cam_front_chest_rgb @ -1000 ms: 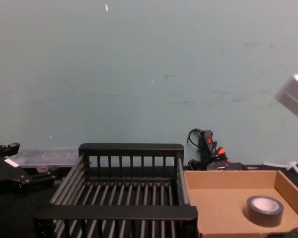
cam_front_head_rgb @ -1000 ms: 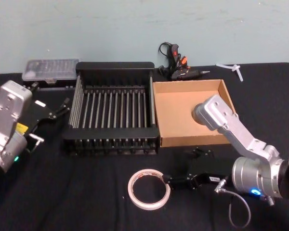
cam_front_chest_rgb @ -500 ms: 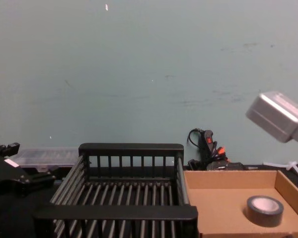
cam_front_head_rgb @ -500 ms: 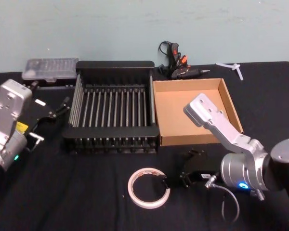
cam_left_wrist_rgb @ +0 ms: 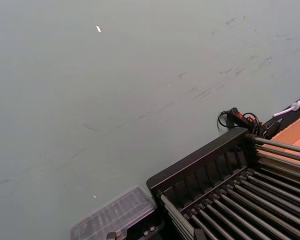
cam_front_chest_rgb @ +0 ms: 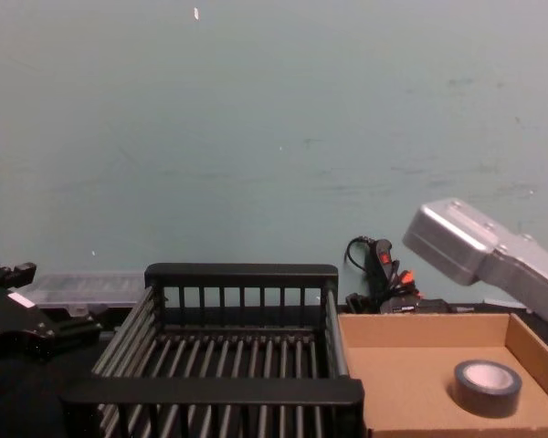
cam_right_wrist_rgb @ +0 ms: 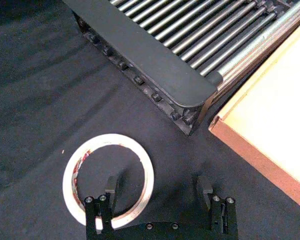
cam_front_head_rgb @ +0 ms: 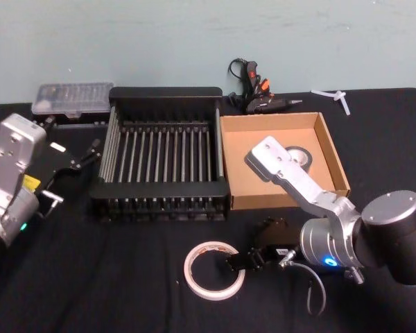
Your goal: Pick up the white tape and place it into the black box , Pick up the silver tape and place it into the brown box.
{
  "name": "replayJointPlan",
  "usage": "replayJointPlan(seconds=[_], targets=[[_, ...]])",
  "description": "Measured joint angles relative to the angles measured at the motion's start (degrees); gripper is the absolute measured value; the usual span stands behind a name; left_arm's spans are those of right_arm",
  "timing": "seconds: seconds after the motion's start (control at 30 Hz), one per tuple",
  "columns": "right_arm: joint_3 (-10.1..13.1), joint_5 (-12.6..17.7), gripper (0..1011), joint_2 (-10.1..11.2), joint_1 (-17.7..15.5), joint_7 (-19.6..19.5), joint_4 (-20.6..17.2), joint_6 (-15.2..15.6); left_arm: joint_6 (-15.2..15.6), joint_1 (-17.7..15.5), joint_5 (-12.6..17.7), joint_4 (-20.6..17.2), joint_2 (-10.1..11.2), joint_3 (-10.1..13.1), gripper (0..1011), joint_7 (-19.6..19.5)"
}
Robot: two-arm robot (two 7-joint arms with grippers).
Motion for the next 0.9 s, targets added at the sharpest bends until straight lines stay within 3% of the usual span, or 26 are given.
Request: replayJointPlan(seconds=[0.33, 0.9], targets=[[-0.26, -1.73, 1002, -2.15, 0.70, -0.48, 1.76, 1.73, 0.00, 0.00, 0.00, 0.00, 0.00, 0.00, 1001, 0.00], [-0.71, -4.02, 1002, -3.12, 0.92, 0.91, 2.37, 2.49, 0.00, 0.00, 0.00, 0.00, 0.00, 0.00, 1001, 0.00]])
